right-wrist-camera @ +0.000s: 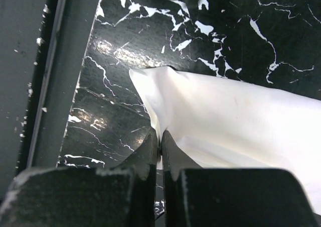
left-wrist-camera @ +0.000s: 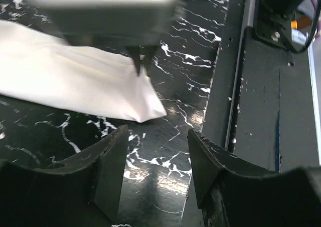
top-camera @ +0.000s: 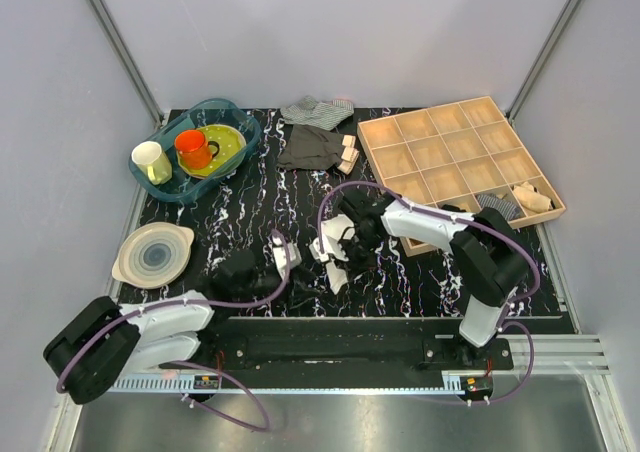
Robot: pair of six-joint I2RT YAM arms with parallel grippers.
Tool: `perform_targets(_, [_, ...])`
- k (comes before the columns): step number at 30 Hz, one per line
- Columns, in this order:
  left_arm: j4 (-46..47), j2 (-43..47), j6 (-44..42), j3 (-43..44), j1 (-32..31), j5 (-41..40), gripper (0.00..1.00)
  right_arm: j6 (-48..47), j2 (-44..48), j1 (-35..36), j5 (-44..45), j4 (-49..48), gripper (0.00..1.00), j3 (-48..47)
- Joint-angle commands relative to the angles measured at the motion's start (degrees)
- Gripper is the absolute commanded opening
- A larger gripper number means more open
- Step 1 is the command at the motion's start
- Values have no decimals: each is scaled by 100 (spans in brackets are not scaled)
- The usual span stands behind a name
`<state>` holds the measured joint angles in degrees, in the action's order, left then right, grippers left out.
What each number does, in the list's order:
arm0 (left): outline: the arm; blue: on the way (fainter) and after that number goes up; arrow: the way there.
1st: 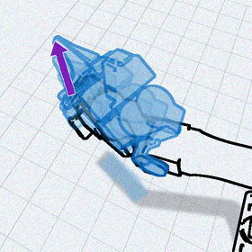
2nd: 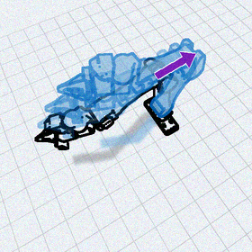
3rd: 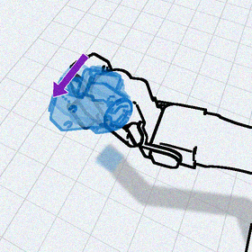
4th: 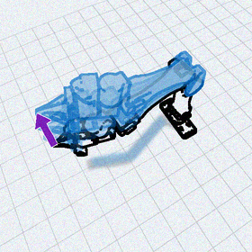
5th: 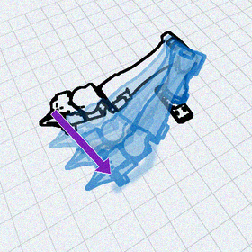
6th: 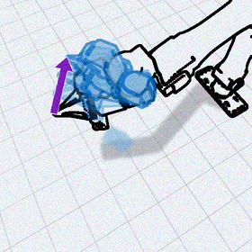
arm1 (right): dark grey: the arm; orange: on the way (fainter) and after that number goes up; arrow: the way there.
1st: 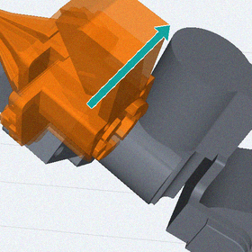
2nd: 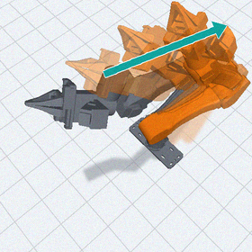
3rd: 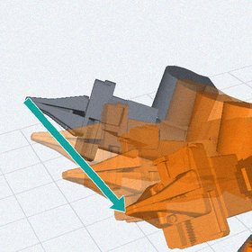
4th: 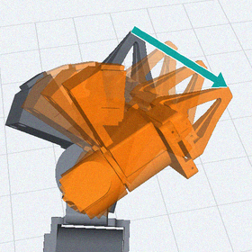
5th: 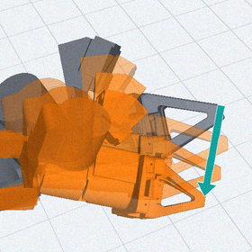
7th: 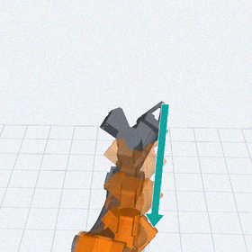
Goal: Roll the underwear
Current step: Roll the underwear to the center of the board.
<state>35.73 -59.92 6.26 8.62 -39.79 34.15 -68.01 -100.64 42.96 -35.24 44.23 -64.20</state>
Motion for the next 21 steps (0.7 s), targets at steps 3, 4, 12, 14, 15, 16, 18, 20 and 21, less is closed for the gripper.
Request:
perform_targets(3, [1078, 68, -1610, -72, -950, -917, 55, 226, -333, -279, -562, 833, 4, -601])
perform_targets(4, [955, 51, -1776, 7, -995, -971, 55, 235, -360, -305, -562, 868, 4, -628])
perform_targets(12, [330, -836, -2489, 693, -1531, -1314, 57, 437, -667, -385, -510, 1053, 4, -900])
perform_targets(14, [216, -1179, -2621, 894, -1637, -1428, 57, 525, -746, -402, -475, 1053, 4, -953])
perform_targets(15, [181, -1275, -2665, 956, -1724, -1629, 57, 551, -773, -420, -448, 1053, 4, -971])
perform_targets(16, [102, -1485, -2717, 1009, -1751, -1701, 57, 587, -782, -420, -448, 1062, 4, -989])
perform_targets(18, [189, -1662, -2735, 1089, -1795, -1823, 57, 631, -826, -446, -439, 1070, 4, -1015])
perform_targets(20, [259, -1909, -2744, 1150, -1830, -1903, 57, 666, -852, -464, -439, 1070, 4, -1041])
perform_targets(21, [260, -1979, -2753, 1194, -1874, -2051, 57, 683, -869, -473, -439, 1070, 4, -1050])
